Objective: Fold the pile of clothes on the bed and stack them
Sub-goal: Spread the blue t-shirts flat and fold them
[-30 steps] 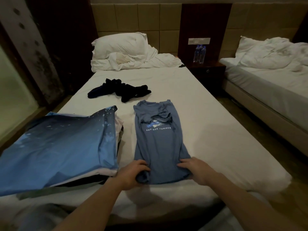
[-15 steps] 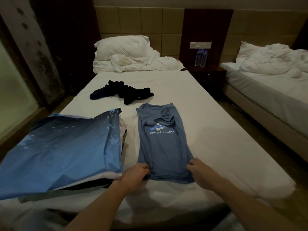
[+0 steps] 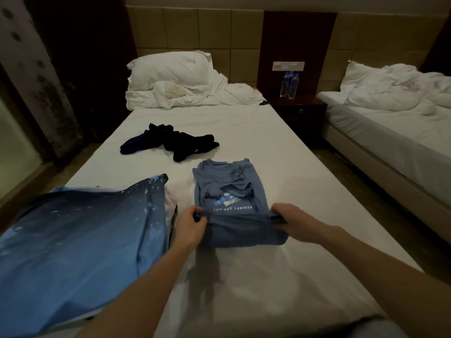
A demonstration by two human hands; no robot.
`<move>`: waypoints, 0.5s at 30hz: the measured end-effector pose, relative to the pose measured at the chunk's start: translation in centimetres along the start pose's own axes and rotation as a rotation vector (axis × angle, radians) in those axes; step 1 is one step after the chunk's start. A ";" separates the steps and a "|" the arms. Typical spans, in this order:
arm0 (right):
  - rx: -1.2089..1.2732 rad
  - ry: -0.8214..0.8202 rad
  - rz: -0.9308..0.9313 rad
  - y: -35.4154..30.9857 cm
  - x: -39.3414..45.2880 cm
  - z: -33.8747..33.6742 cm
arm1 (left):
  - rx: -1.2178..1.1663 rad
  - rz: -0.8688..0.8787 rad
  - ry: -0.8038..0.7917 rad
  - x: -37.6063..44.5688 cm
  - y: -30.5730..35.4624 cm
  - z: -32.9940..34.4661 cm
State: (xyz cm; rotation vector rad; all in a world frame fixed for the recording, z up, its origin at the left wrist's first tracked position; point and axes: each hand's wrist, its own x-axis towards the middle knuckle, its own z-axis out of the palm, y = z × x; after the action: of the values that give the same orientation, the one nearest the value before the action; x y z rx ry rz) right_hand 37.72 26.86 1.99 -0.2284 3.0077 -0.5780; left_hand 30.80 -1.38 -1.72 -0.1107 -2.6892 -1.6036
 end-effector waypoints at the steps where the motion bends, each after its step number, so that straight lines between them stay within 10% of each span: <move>1: 0.083 0.056 0.028 0.4 1.3 -0.8 | -0.006 0.003 0.015 1.6 0.5 -0.1; 15: 0.691 0.509 0.318 6.3 21.9 -4.1 | -0.099 -0.038 0.177 23.2 2.0 0.5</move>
State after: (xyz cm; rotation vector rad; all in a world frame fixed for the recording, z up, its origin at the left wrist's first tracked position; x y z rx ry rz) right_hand 14.92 30.63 2.58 0.4938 2.9202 -1.7759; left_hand 7.84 1.34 0.83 0.0788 -2.4955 -1.6706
